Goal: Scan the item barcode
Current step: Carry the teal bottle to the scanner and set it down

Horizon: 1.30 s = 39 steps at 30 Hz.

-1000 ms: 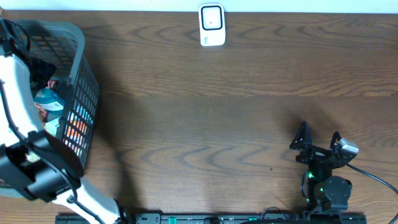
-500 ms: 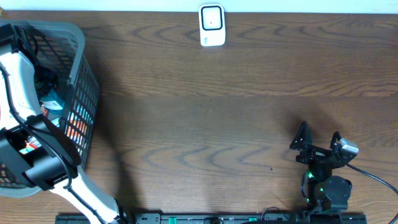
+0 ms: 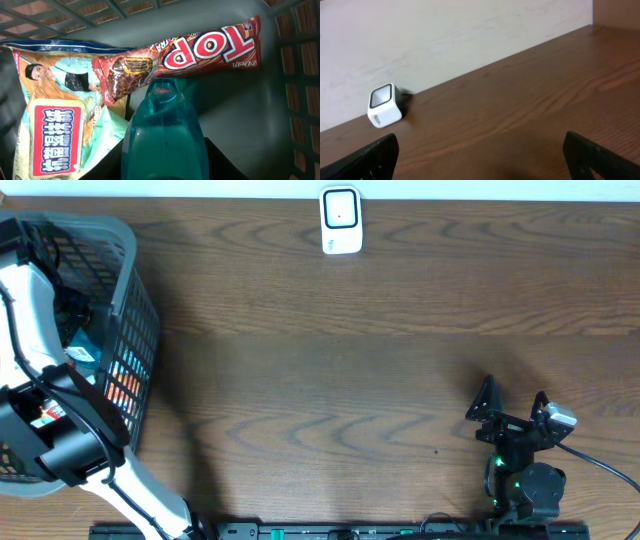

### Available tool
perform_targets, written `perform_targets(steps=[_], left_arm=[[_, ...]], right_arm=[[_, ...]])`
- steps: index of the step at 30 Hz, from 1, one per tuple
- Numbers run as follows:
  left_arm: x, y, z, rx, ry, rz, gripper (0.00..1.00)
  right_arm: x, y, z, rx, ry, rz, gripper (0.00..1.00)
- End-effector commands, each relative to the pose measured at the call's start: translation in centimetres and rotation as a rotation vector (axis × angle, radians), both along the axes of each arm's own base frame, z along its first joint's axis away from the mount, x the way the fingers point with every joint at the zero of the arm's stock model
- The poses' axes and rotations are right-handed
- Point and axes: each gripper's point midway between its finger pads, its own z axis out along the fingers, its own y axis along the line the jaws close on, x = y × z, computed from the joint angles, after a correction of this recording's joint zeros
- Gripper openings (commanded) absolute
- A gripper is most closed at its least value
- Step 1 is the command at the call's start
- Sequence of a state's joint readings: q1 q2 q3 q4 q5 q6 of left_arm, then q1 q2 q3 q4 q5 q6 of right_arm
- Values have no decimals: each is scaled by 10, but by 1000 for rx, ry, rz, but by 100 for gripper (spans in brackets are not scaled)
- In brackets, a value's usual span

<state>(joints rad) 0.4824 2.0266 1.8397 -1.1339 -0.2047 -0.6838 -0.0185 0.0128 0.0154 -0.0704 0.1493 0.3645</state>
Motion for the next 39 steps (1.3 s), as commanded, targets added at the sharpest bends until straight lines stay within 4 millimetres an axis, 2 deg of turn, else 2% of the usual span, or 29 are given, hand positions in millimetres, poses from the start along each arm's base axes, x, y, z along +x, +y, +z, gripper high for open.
perform_targets(steps=[1, 6, 8, 12, 15, 16, 17, 19, 21, 25, 30, 35, 39], left_arm=[[-9, 12, 49, 62, -95, 16, 26], [-27, 9, 116, 128, -254, 35, 26], [-33, 1, 142, 132, -337, 28, 26], [-43, -25, 207, 145, -565, -14, 25], [-49, -59, 256, 99, -777, -64, 26], [-51, -79, 279, 62, -880, -110, 26], [-54, -92, 293, 44, -935, -142, 26], [-58, -118, 312, 4, -1012, -197, 25], [-61, -145, 323, -38, -1052, -271, 26], [-57, -200, 319, -141, -1034, -423, 26], [-41, -281, 290, -301, -926, -654, 25], [-23, -363, 239, -387, -740, -940, 26], [-8, -410, 186, -343, -564, -1125, 25]], right_arm=[[0, -3, -1, 13, -2, -13, 99], [0, -3, -1, 13, -2, -12, 99], [0, -3, -1, 13, -2, -12, 99], [0, -3, -1, 13, -2, -12, 99], [0, -3, -1, 13, -2, -12, 99], [0, -3, -1, 13, -2, -13, 99], [0, -3, -1, 13, -2, -12, 99], [0, -3, -1, 13, -2, -12, 99], [0, -3, -1, 13, -2, -12, 99], [0, -3, -1, 13, -2, -12, 99], [0, -3, -1, 13, -2, -12, 99], [0, -3, -1, 13, -2, -12, 99], [0, -3, -1, 13, -2, -12, 99]])
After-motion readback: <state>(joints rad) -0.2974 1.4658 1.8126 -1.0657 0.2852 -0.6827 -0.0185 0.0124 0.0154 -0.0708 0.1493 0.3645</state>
